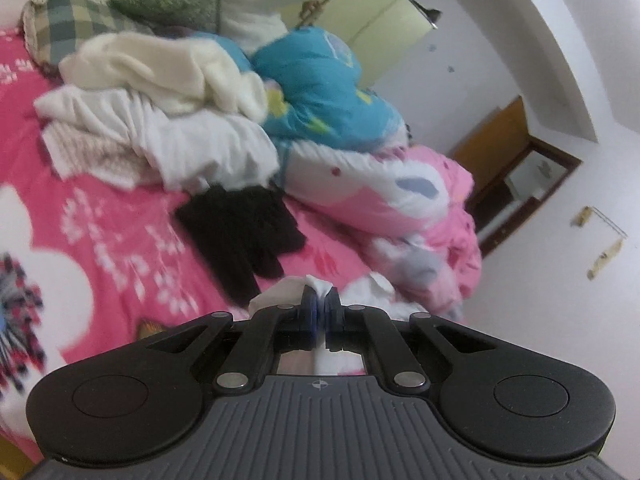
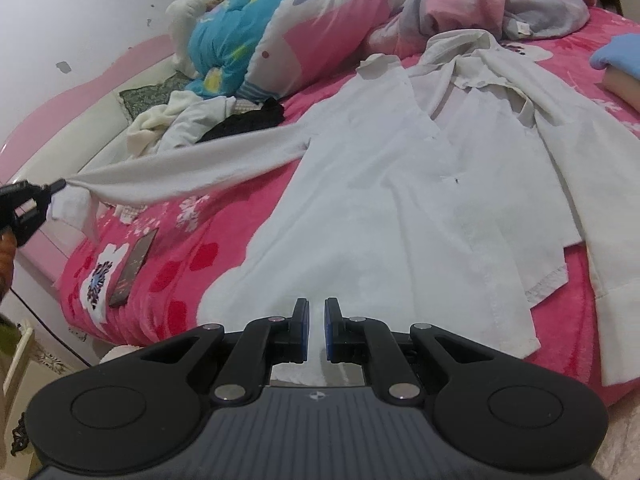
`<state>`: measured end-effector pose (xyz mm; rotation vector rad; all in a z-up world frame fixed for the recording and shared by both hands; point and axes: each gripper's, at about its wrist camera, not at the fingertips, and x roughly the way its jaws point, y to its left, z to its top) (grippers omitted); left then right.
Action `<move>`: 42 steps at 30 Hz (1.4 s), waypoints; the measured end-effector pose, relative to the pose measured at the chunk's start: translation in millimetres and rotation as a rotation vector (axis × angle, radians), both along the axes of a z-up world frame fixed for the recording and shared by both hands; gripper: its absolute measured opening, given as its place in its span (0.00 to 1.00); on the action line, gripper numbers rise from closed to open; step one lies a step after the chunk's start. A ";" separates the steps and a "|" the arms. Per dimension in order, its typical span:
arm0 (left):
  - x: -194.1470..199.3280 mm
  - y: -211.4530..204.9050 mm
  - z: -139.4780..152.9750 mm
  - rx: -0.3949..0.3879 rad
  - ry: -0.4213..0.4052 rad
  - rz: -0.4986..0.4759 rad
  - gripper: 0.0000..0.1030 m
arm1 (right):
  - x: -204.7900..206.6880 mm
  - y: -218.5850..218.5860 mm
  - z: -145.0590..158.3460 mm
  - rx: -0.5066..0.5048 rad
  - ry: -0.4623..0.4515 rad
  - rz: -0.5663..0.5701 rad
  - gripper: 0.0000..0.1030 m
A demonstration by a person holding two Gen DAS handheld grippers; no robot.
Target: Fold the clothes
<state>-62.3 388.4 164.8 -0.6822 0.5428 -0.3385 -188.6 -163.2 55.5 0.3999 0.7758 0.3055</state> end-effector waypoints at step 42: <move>-71.7 -58.4 -93.4 0.417 0.162 0.011 0.57 | 21.2 43.5 -11.4 -0.084 0.071 0.048 0.24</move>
